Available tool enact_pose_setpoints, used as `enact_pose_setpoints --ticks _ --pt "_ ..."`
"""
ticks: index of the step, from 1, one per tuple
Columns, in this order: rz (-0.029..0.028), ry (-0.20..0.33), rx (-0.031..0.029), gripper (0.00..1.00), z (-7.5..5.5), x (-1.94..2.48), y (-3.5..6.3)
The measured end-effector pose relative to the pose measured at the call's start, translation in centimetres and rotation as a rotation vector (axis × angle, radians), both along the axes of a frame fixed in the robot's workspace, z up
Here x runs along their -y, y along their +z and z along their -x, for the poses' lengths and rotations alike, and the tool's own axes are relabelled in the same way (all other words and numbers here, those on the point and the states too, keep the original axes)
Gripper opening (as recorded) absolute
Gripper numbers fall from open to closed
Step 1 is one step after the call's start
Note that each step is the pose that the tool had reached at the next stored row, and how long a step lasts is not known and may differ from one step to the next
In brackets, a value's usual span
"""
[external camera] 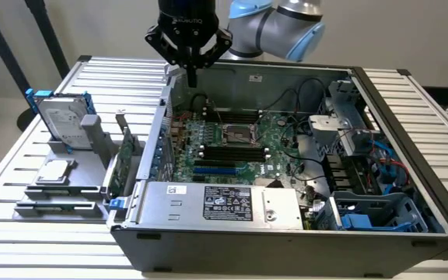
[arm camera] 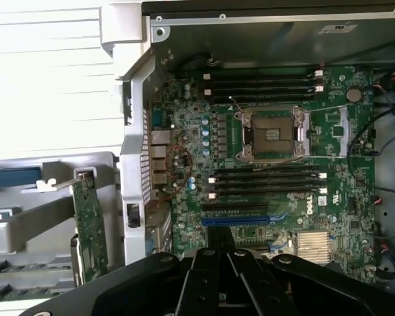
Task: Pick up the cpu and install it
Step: 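Reach for the cpu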
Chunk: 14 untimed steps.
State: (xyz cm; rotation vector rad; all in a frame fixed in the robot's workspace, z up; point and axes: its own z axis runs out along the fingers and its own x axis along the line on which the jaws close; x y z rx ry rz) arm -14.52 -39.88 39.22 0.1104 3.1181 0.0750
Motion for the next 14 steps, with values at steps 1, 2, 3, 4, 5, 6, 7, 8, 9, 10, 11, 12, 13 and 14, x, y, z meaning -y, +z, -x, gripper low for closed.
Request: enact_pose_setpoints --ticks 1,2,3,4,5,6,7,8,9,10,11,12,13,14 --pt "0.0 0.0 0.0 0.11 0.5 0.0 -0.01" --pt "0.0 0.0 0.0 0.11 0.9 0.0 -0.03" --pt "0.0 0.0 0.0 0.11 1.4 0.0 -0.04" --pt "0.0 0.0 0.0 0.11 1.8 -0.01 -0.06" --pt "0.0001 0.0 -0.0001 0.11 2.3 -0.01 -0.07" --pt "0.0 0.0 0.0001 0.11 2.7 -0.01 -0.09" --pt "0.0 0.0 0.0 0.11 3.2 -0.02 -0.11" --pt "0.0 0.0 -0.0001 0.11 3.7 -0.03 -0.13" --pt "0.0 0.0 -0.0002 0.11 4.1 -0.04 -0.15" --pt "0.0 0.0 -0.0004 0.11 4.6 -0.06 -0.17" --pt "0.0 0.0 -0.0005 0.11 5.0 -0.08 -0.2" --pt "0.0 0.0 -0.0007 0.11 5.5 -0.1 -0.23" --pt "0.0 0.0 -0.001 0.11 5.9 -0.12 -0.25" --pt "0.0 0.0 -0.0012 0.11 6.4 -0.14 -0.28"
